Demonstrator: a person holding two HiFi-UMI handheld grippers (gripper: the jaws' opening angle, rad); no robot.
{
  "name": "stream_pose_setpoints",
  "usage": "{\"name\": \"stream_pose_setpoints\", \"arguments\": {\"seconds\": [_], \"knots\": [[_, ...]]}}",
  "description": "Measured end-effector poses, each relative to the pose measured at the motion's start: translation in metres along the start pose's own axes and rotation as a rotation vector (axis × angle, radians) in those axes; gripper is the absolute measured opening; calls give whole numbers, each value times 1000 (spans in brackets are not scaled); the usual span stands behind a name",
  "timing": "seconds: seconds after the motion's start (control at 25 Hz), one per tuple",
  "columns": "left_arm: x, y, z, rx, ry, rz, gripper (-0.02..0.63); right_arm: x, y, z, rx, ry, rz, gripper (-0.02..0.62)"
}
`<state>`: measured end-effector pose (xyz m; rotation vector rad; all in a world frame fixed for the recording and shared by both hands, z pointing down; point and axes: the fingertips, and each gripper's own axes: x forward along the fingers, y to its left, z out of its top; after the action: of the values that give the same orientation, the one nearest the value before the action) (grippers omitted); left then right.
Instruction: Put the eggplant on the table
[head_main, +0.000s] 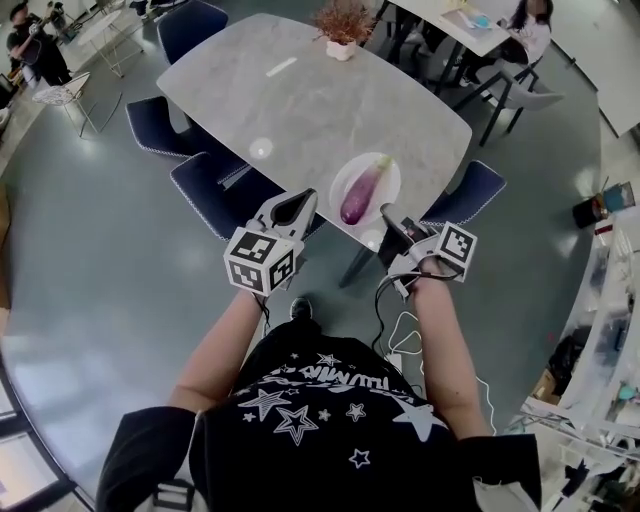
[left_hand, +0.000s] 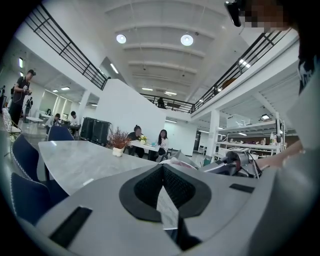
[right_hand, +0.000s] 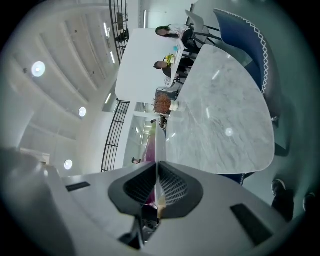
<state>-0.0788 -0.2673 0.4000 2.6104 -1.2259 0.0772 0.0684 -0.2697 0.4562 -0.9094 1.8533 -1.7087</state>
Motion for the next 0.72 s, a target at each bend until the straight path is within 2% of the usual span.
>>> {"name": "stream_pose_setpoints", "arguments": {"seconds": [0.36, 0.6, 0.72], "knots": [[45, 61, 9, -35, 21, -53, 8, 52, -3, 29, 19, -69, -42, 20], [61, 71, 8, -37, 30, -90, 8, 60, -12, 40, 33, -108, -65, 20], [88, 79, 22, -44, 50, -101, 8, 73, -8, 68, 54, -123, -75, 20]]}}
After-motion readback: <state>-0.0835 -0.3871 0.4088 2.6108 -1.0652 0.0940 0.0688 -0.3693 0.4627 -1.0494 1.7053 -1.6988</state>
